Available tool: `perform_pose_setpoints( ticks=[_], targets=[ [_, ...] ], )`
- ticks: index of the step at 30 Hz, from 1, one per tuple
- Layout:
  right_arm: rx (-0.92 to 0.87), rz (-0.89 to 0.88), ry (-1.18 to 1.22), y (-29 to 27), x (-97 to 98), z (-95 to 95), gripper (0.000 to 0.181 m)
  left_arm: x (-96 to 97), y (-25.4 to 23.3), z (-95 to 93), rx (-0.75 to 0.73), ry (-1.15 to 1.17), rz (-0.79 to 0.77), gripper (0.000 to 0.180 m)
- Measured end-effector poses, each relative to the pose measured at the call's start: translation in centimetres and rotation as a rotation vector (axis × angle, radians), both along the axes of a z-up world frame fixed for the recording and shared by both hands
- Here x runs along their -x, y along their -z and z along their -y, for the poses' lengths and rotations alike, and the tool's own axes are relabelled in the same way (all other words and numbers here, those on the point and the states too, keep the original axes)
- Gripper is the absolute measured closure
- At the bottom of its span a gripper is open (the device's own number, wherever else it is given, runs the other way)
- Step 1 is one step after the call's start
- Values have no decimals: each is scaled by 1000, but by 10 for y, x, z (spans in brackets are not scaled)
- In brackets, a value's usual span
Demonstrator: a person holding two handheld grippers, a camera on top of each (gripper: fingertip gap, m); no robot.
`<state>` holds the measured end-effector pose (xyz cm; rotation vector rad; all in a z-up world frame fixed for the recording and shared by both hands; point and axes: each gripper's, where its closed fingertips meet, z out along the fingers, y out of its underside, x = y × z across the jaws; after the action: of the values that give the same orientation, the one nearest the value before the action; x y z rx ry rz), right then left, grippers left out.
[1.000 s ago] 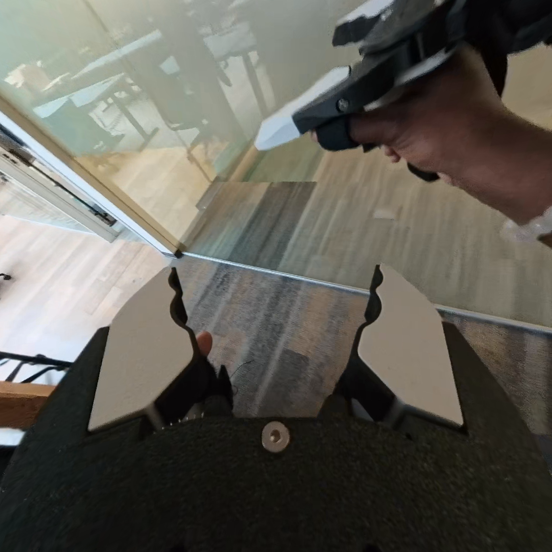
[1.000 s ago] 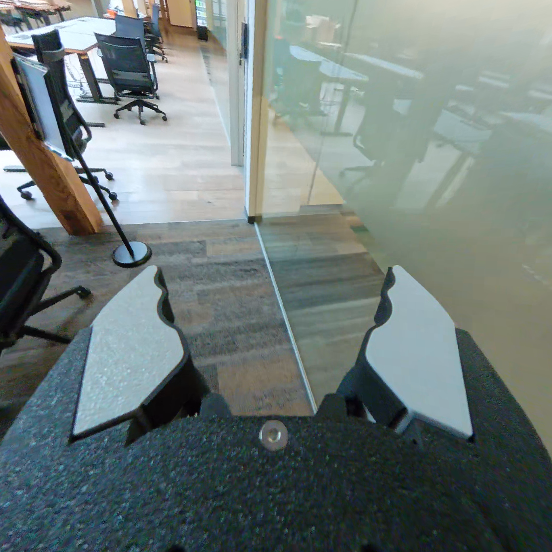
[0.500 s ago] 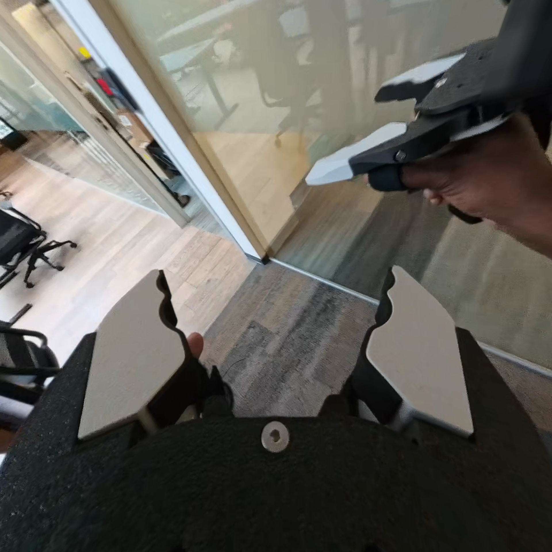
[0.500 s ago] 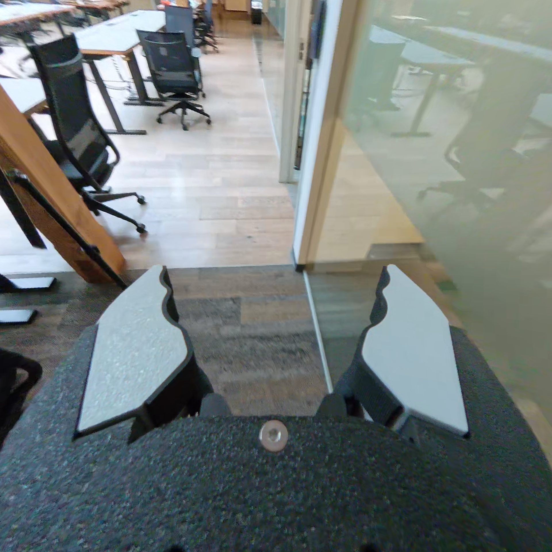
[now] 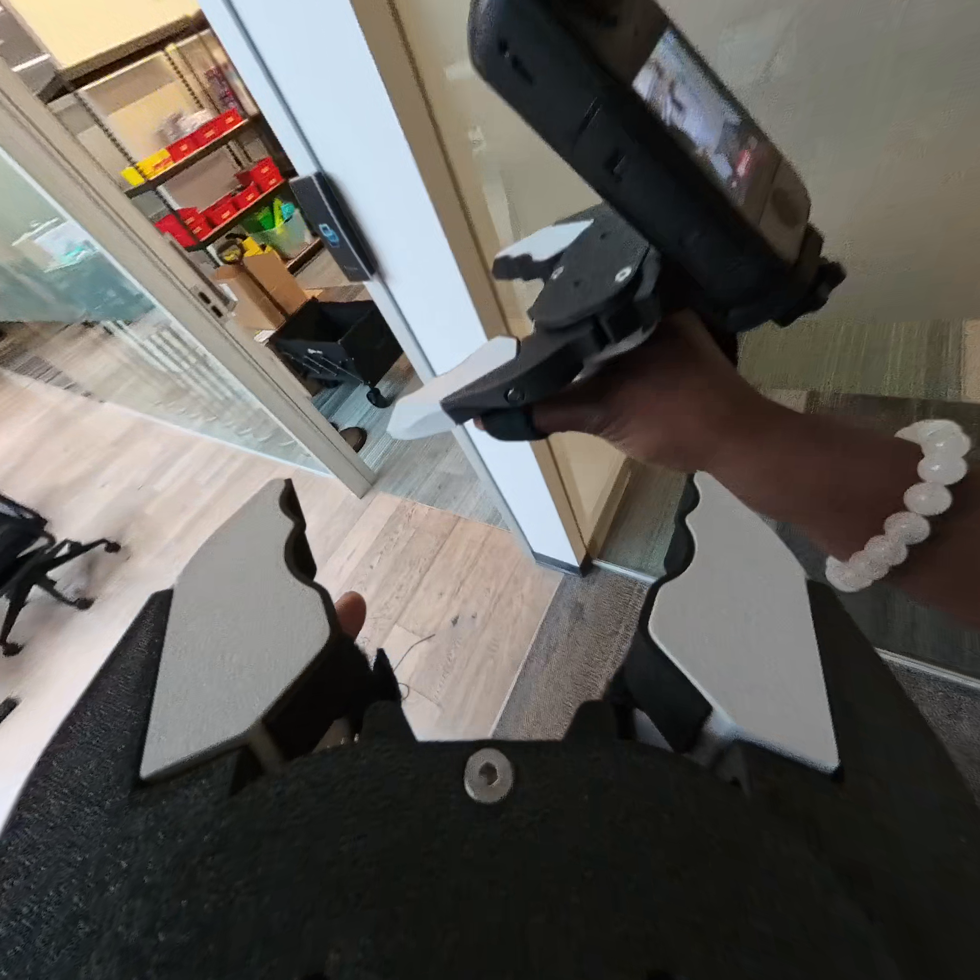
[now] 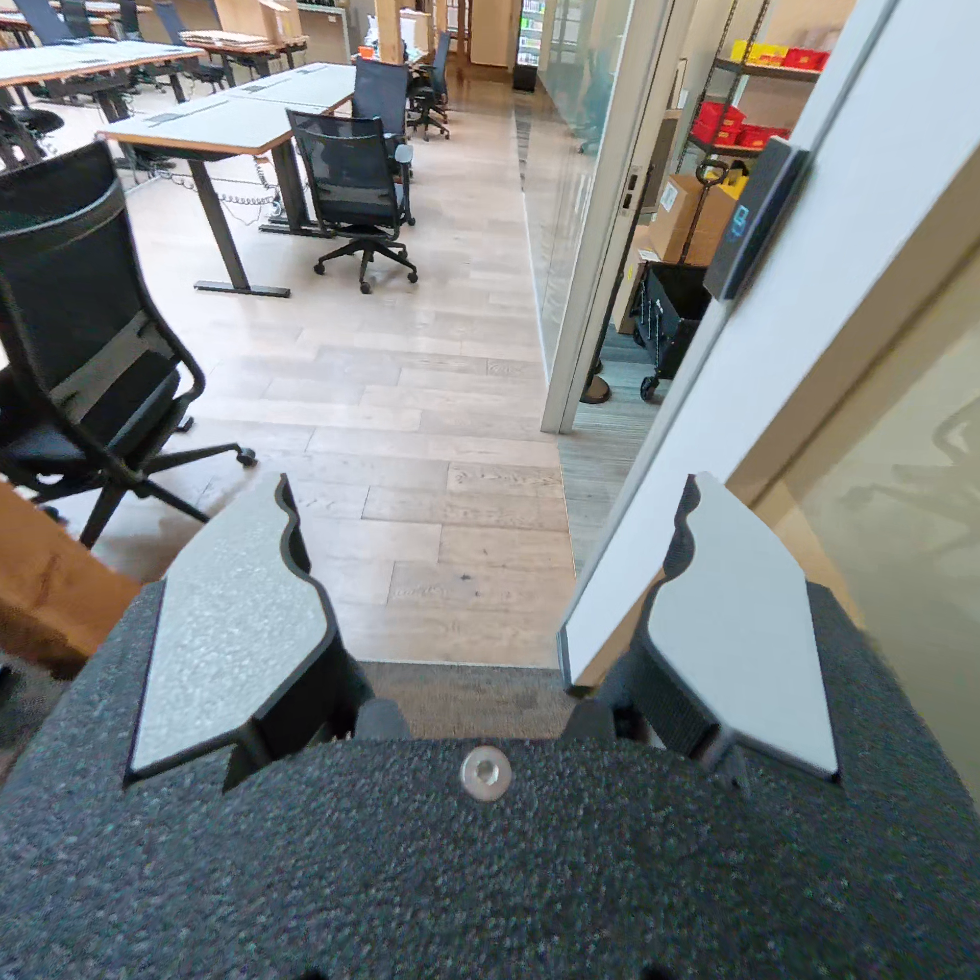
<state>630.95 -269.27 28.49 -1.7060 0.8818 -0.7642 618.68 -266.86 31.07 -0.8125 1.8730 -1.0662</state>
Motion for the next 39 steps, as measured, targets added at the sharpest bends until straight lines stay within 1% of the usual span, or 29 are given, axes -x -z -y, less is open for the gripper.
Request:
perform_pose_setpoints(
  ticks=[3, 5, 7, 10, 12, 13, 15, 17, 18, 20, 23, 26, 28, 30, 32, 36, 39],
  targets=[
    [19, -54, -8, 10, -92, -44, 54, -103, 3, -44, -18, 33, -30, 48],
    [40, -49, -13, 19, -156, -69, 59, -176, 6, -76, -19, 37, -22, 49],
    [54, -52, 6, 34, -229, -90, 59, -253, 14, -108, -27, 30, -17, 49],
    [-24, -52, 31, 50, -347, -128, 59, -372, 23, -150, -69, 13, -10, 50],
    [-73, -89, 40, 50, -426, -152, 59, -450, 21, -169, -80, 14, -68, 48],
    [-77, -101, 37, 48, -463, -162, 58, -484, 14, -173, -72, 35, -53, 48],
    [-51, -71, 69, 35, -537, -169, 58, -554, 4, -181, -94, 57, -16, 51],
    [-40, -55, 130, 26, -606, -167, 58, -619, 10, -173, -59, 121, -72, 49],
    [-57, -46, 161, 23, -639, -163, 59, -651, 10, -165, -35, 161, -73, 51],
    [-92, -52, 224, 27, -701, -148, 60, -717, 15, -150, -60, 231, -55, 51],
    [-124, -64, 333, 41, -787, -110, 62, -814, 18, -121, -47, 357, -24, 54],
    [-115, -86, 498, 54, -864, -52, 62, -907, 24, -88, -53, 498, -44, 55],
    [-116, -106, 609, 55, -907, -10, 62, -958, 19, -56, -24, 604, -74, 55],
    [-100, -108, 708, 55, -947, 33, 63, -1007, 19, -24, -38, 684, -59, 56],
    [-71, -153, 790, 61, -982, 75, 63, -1058, 22, 8, -39, 750, -76, 56],
    [-21, -148, 959, 76, -1060, 170, 63, -1176, 33, 76, -24, 837, -59, 59],
    [-62, -124, 1000, 86, -1144, 241, 64, -1275, 39, 140, -35, 857, -30, 60]
  ],
)
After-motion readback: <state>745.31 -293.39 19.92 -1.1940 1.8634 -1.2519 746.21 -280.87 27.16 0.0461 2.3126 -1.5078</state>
